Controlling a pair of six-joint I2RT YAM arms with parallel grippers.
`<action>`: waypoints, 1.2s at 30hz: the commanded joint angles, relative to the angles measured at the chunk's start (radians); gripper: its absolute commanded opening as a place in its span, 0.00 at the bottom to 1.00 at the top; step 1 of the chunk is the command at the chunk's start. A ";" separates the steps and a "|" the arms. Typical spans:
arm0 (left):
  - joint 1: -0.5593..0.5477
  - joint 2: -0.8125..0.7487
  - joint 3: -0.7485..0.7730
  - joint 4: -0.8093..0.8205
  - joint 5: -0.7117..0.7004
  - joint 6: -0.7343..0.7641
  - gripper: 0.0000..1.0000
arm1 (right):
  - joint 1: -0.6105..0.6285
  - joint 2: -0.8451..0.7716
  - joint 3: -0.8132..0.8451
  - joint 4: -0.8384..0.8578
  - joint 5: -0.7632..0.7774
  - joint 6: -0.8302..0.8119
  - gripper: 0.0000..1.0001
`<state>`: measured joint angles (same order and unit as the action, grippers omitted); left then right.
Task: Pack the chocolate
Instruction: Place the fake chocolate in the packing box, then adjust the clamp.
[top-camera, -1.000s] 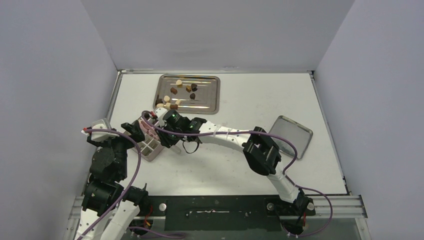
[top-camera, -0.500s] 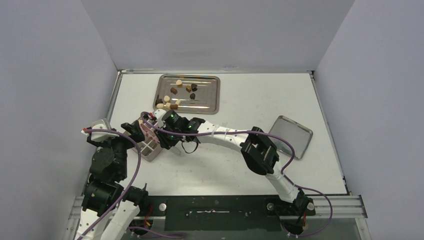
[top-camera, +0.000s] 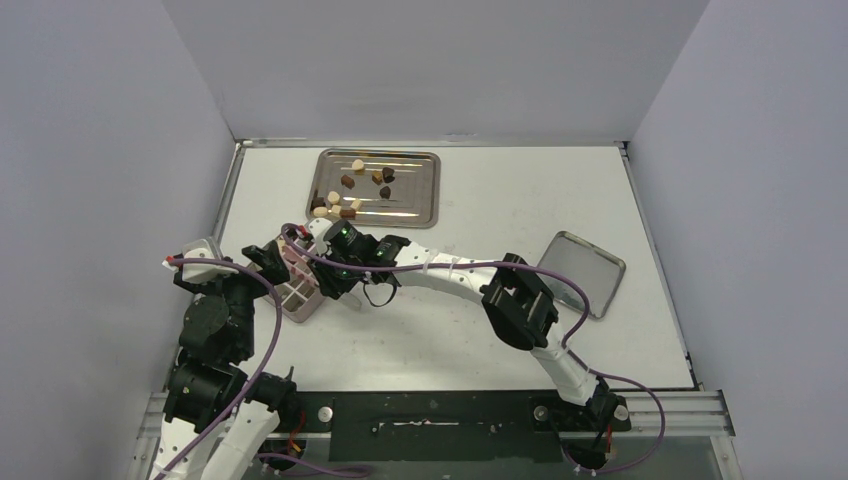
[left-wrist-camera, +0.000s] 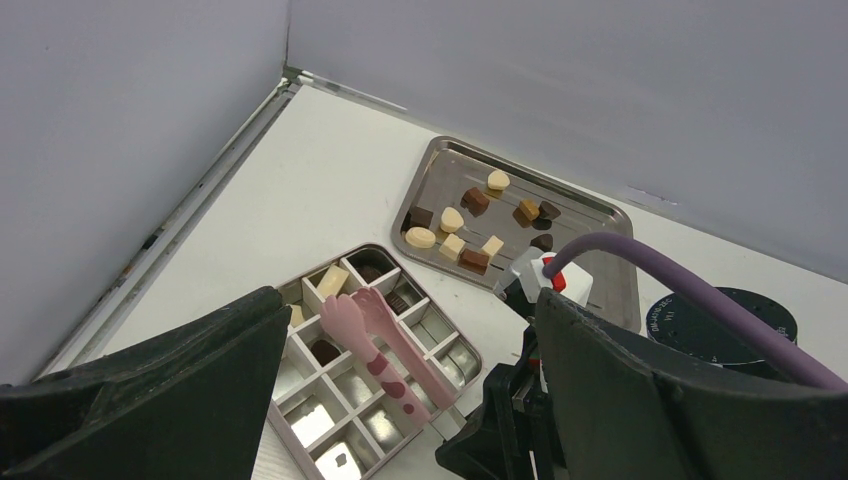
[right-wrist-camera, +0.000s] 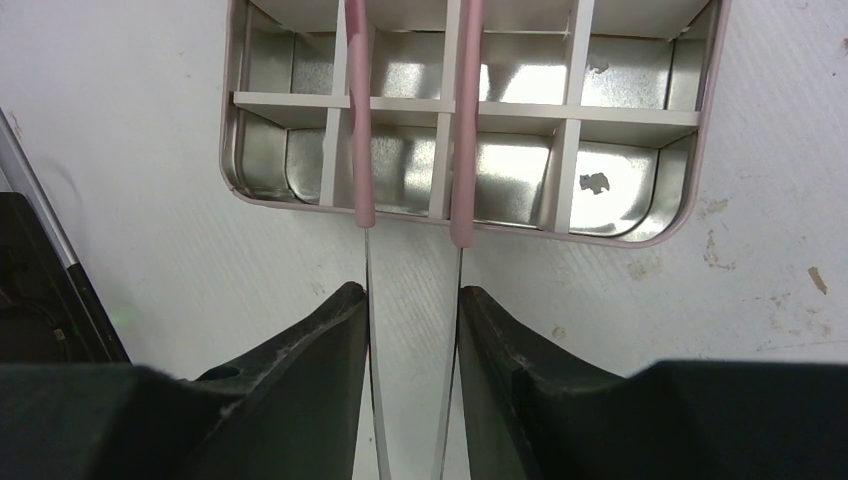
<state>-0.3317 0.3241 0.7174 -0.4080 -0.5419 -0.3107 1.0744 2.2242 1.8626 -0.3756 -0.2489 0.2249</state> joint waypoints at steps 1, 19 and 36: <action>0.006 -0.005 0.036 0.016 0.006 -0.002 0.91 | 0.002 -0.056 0.044 0.040 0.022 -0.009 0.32; 0.003 0.098 0.049 -0.028 0.207 -0.377 0.86 | -0.106 -0.528 -0.461 0.343 0.048 0.024 0.29; 0.005 0.280 -0.043 0.293 0.402 -0.705 0.85 | -0.028 -0.699 -0.626 0.557 0.097 0.009 0.31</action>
<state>-0.3321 0.5987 0.7017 -0.2489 -0.1532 -0.9276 1.0191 1.5864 1.2308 0.0658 -0.1947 0.2409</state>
